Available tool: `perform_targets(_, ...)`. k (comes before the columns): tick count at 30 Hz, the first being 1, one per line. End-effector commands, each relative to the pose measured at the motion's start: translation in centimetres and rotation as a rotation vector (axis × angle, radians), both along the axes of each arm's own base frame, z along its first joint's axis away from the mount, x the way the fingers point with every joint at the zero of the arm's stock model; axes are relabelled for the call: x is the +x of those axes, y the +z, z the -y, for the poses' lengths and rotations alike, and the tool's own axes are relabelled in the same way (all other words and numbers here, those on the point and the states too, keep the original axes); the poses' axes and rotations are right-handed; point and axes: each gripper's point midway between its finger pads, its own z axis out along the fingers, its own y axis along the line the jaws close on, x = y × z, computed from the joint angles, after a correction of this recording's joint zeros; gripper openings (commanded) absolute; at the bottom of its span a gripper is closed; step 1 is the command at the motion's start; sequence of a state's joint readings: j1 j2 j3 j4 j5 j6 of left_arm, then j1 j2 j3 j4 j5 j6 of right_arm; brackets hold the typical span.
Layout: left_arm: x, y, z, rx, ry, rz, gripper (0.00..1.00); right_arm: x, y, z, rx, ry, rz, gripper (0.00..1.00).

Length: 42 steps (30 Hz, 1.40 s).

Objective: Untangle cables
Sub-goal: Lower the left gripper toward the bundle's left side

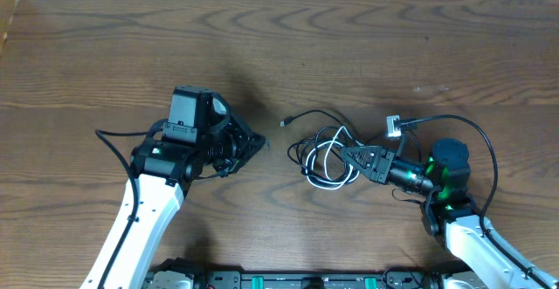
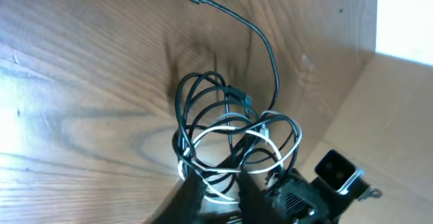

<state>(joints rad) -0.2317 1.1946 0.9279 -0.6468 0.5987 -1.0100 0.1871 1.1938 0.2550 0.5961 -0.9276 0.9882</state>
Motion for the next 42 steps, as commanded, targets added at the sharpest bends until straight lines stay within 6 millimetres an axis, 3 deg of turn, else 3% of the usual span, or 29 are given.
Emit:
perform_targets(1, 0.1, 0.3, -0.1, 0.018, -0.025, 0.034, 0.32, 0.1, 0.5, -0.1, 0.015, 0.001, -0.012, 0.02)
perform_targets(2, 0.1, 0.3, -0.1, 0.009, -0.003, 0.014, 0.43, 0.1, 0.3, -0.1, 0.017, -0.004, -0.028, 0.01)
perform_targets(7, -0.1, 0.3, -0.1, -0.072, 0.162, -0.133, 0.44, 0.1, 0.0, 0.0, 0.012, -0.010, -0.045, 0.02)
perform_targets(9, -0.5, 0.0, -0.1, -0.100, 0.237, -0.221, 0.63, 0.1, 0.0, 0.0, 0.016, -0.014, -0.057, 0.02)
perform_targets(18, -1.7, -0.1, 0.3, -0.186, 0.367, -0.412, 0.64, 0.1, -0.1, 0.0, 0.016, -0.019, -0.067, 0.02)
perform_targets(34, -1.7, -0.1, 0.3, -0.184, 0.365, -0.409, 0.64, 0.2, -0.2, 0.1, 0.017, -0.024, -0.073, 0.01)
perform_targets(42, -0.6, -0.3, -0.5, 0.004, 0.065, -0.076, 0.79, 0.2, -0.1, 0.0, 0.020, -0.024, -0.077, 0.02)
